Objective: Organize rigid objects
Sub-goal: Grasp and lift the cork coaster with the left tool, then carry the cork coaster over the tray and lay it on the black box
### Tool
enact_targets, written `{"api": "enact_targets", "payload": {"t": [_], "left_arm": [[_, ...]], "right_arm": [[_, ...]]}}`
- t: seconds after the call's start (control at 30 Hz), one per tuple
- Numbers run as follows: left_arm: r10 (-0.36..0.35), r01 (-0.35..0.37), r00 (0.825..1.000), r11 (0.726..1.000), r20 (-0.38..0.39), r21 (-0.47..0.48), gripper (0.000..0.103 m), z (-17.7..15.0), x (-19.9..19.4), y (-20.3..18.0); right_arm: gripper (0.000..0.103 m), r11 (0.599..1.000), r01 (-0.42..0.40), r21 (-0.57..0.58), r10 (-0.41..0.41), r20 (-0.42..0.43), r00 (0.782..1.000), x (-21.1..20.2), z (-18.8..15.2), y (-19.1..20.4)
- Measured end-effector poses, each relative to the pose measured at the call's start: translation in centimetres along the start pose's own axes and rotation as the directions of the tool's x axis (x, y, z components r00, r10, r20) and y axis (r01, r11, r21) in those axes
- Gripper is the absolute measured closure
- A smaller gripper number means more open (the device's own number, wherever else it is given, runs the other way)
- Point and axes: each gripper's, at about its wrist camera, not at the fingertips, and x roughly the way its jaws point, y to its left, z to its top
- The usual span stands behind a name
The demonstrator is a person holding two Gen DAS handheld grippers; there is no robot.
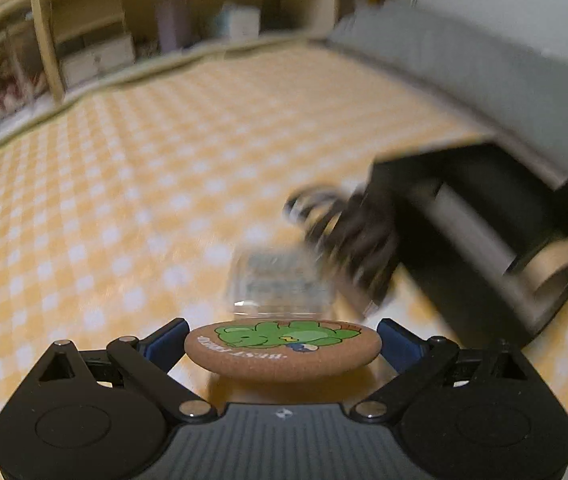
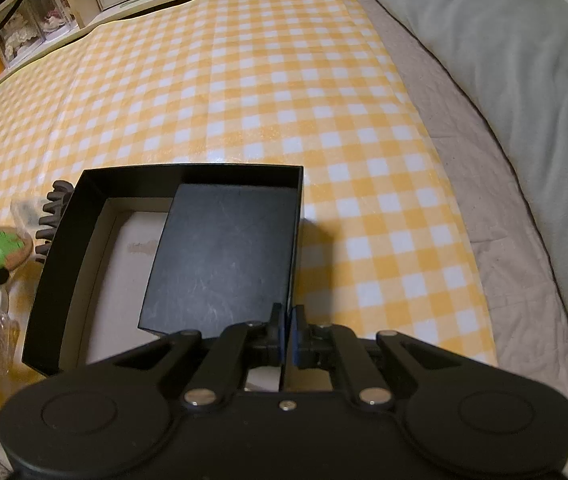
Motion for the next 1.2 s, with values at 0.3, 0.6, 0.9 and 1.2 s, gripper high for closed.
{"api": "enact_targets", "payload": {"t": [0.3,0.6,0.9,1.2], "left_arm": [[0.054,-0.054,0.995,0.999,-0.08,-0.003,0.004,-1.6,1.8,1.4],[0.04,-0.053,0.988,0.995,-0.146,-0.09,0.004,-0.8,2.7,2.1],[0.082,-0.086,0.991,0.996,-0.107,-0.036,0.004,-0.5,2.3,1.3],[0.078,-0.078,0.997,0.991,-0.001,-0.11,0.004,1.4,-1.0,1.0]], "right_arm": [[0.098,1.0,0.001,-0.003,-0.001,0.0,1.0,0.0,0.0,0.0],[0.097,1.0,0.005,-0.009,-0.005,-0.001,1.0,0.0,-0.1,0.1],[0.097,1.0,0.003,-0.012,-0.003,-0.001,1.0,0.1,-0.1,0.0],[0.097,1.0,0.003,-0.013,-0.003,-0.001,1.0,0.0,-0.2,-0.1]]}}
